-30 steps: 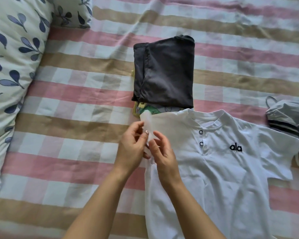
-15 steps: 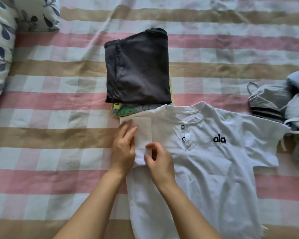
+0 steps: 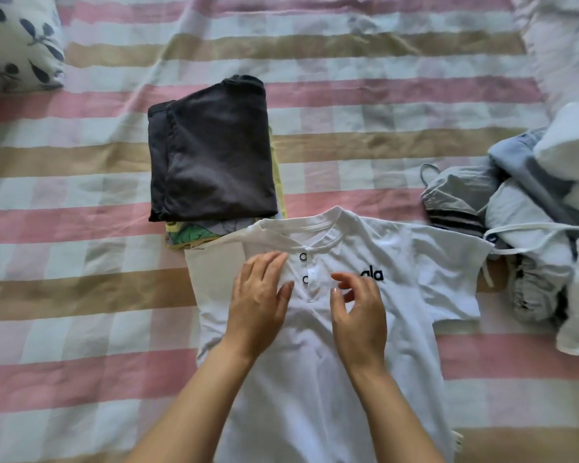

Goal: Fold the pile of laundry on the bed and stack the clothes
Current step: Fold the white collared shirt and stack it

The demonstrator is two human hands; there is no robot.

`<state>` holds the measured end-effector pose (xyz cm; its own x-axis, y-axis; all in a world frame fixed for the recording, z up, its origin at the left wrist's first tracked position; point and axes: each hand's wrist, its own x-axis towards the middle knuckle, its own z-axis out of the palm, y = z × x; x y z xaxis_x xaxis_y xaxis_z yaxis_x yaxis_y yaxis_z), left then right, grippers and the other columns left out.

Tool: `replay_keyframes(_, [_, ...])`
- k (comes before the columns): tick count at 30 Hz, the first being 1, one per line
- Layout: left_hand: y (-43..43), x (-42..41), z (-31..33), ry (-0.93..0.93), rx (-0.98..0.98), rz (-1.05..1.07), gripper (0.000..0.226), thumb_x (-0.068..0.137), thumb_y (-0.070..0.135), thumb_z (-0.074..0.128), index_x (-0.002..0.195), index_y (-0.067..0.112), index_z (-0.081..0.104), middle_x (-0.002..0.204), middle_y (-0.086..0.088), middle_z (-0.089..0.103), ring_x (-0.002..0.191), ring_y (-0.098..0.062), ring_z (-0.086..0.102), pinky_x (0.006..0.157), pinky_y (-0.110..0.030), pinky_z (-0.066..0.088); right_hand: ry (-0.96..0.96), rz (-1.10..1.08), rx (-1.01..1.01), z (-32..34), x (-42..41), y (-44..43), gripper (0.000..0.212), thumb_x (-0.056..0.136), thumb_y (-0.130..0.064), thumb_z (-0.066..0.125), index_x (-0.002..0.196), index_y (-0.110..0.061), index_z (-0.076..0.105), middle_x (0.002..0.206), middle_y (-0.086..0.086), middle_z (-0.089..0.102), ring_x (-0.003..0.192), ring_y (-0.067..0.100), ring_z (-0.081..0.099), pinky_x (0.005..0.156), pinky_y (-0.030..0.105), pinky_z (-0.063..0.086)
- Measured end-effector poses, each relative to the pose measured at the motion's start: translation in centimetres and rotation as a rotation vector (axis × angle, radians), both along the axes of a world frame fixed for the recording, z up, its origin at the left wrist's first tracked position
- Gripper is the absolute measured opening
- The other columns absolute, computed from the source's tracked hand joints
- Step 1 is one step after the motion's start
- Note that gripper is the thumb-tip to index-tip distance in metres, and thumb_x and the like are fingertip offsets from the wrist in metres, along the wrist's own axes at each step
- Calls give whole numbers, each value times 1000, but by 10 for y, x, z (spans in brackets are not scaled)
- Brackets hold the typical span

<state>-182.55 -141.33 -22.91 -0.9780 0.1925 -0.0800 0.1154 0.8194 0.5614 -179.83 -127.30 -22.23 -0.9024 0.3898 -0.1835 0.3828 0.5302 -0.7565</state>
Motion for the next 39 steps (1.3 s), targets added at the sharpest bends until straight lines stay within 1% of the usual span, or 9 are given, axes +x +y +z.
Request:
replay_keyframes(3, [50, -9, 4, -14, 117, -19, 42, 90, 26, 41, 120, 3, 58, 120, -12, 59, 113, -32, 53, 96, -41, 43, 19, -133, 1, 2, -4, 52, 22, 85, -3, 56, 98, -16, 65, 93, -3, 56, 80, 15, 57, 69, 23, 40])
replay_keyframes(7, [118, -16, -3, -26, 186, -91, 29, 88, 9, 52, 115, 2, 61, 115, -12, 61, 108, -31, 56, 90, -37, 46, -2, -258, 86, -8, -1, 114, 27, 81, 2, 58, 103, -10, 66, 104, 9, 59, 97, 28, 54, 86, 32, 40])
replay_keyframes(11, [181, -18, -12, -67, 245, -163, 27, 89, 3, 51, 114, 4, 61, 111, -10, 60, 98, -25, 59, 79, -19, 39, -144, -304, 244, -25, 3, 161, 41, 80, -7, 66, 120, -3, 59, 120, 19, 54, 112, 36, 45, 94, 35, 32])
replay_keyframes(16, [232, -29, -21, -144, 235, -176, 39, 90, 1, 48, 128, 9, 52, 110, -12, 55, 96, -27, 57, 82, -38, 46, -310, -265, 397, -37, 5, 181, 54, 75, -36, 72, 117, -7, 57, 117, 17, 54, 108, 36, 48, 84, 42, 40])
replay_keyframes(24, [264, -64, -26, -195, 75, -183, 37, 88, 14, 54, 124, 12, 45, 90, -15, 64, 86, -35, 59, 70, -41, 47, -435, -284, 404, -46, 33, 181, 37, 75, -55, 63, 92, -22, 62, 107, 3, 53, 103, 25, 42, 75, 35, 27])
replay_keyframes(28, [263, -68, -20, -280, 227, -193, 12, 88, 7, 53, 99, 10, 51, 70, -5, 59, 73, -32, 61, 68, -41, 50, -321, -396, 237, -37, 33, 181, 17, 78, -39, 67, 81, -23, 62, 93, -3, 58, 97, 22, 46, 72, 30, 20])
replay_keyframes(32, [255, -73, -1, -480, 660, 23, 23, 81, -9, 43, 73, 11, 50, 58, -8, 57, 57, -26, 56, 64, -37, 49, -47, -419, 62, -22, 33, 173, 16, 79, -22, 70, 75, -21, 55, 73, -5, 58, 78, 24, 55, 72, 38, 39])
replay_keyframes(34, [242, -77, 12, -491, 783, 104, 24, 84, -1, 47, 64, 8, 55, 57, -7, 53, 53, -17, 52, 57, -29, 47, 146, -365, 106, -13, 32, 162, 11, 78, -20, 67, 74, -16, 58, 71, -7, 58, 69, 19, 54, 66, 39, 46])
replay_keyframes(39, [180, -92, 24, -581, 800, 164, 28, 84, 13, 65, 58, 19, 55, 52, 8, 48, 47, -2, 48, 43, -17, 46, 383, -29, 280, -8, 30, 120, 3, 73, -20, 59, 71, -18, 60, 71, -5, 59, 74, 14, 47, 69, 26, 31])
